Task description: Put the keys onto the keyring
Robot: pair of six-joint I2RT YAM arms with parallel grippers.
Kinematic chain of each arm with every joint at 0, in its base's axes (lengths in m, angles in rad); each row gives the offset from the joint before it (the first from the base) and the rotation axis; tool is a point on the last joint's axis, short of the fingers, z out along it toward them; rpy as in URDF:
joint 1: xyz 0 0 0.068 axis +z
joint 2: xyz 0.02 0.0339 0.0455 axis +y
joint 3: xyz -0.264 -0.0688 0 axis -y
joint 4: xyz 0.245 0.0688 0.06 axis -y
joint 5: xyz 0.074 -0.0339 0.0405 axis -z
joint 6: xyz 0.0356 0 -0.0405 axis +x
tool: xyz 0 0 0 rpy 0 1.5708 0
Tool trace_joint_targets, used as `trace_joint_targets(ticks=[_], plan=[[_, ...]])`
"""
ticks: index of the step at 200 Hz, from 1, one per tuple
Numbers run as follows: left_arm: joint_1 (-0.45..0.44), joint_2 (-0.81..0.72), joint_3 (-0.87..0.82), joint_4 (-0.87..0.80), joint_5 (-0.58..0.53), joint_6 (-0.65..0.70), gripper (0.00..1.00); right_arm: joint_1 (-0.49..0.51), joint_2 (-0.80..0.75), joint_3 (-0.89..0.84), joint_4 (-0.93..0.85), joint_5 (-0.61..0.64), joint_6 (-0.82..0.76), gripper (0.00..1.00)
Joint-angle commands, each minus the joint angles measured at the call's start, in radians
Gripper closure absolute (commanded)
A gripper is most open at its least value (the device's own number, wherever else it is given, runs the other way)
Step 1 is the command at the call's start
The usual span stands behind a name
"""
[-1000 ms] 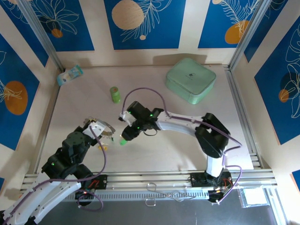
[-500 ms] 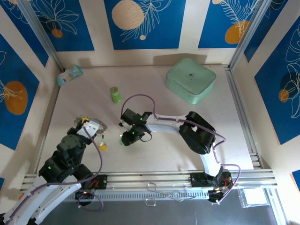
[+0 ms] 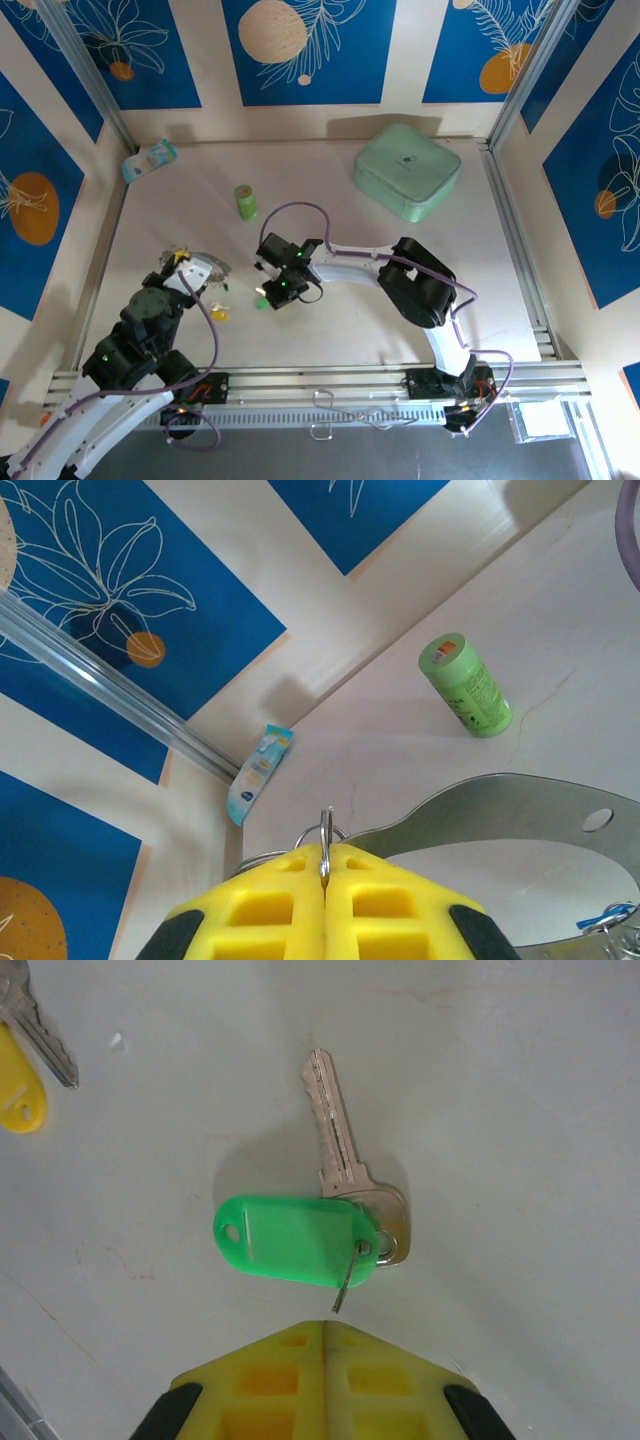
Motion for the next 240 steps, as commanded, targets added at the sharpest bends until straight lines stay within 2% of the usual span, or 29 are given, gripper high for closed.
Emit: trace_joint_targets(ticks=[1, 110, 176, 195, 219, 240], plan=[[0.008, -0.010, 0.001, 0.052, -0.006, 0.008, 1.00, -0.005, -0.046, -0.021, -0.022, 0.008, -0.006, 0.98], [0.008, 0.002, 0.006, 0.025, 0.113, -0.011, 1.00, -0.075, -0.308, -0.348, -0.003, 0.029, 0.010, 1.00], [0.008, 0.010, 0.008, 0.006, 0.168, -0.019, 1.00, -0.102, -0.343, -0.399, 0.024, 0.019, 0.019, 1.00], [0.009, 0.011, 0.008, 0.000, 0.176, -0.021, 1.00, -0.103, -0.349, -0.399, 0.027, 0.020, 0.024, 0.91], [0.008, 0.012, 0.009, -0.002, 0.179, -0.022, 1.00, -0.105, -0.368, -0.405, 0.035, 0.016, 0.036, 0.72], [0.008, 0.012, 0.008, -0.001, 0.182, -0.022, 1.00, -0.102, -0.390, -0.411, 0.037, 0.011, 0.047, 0.64]])
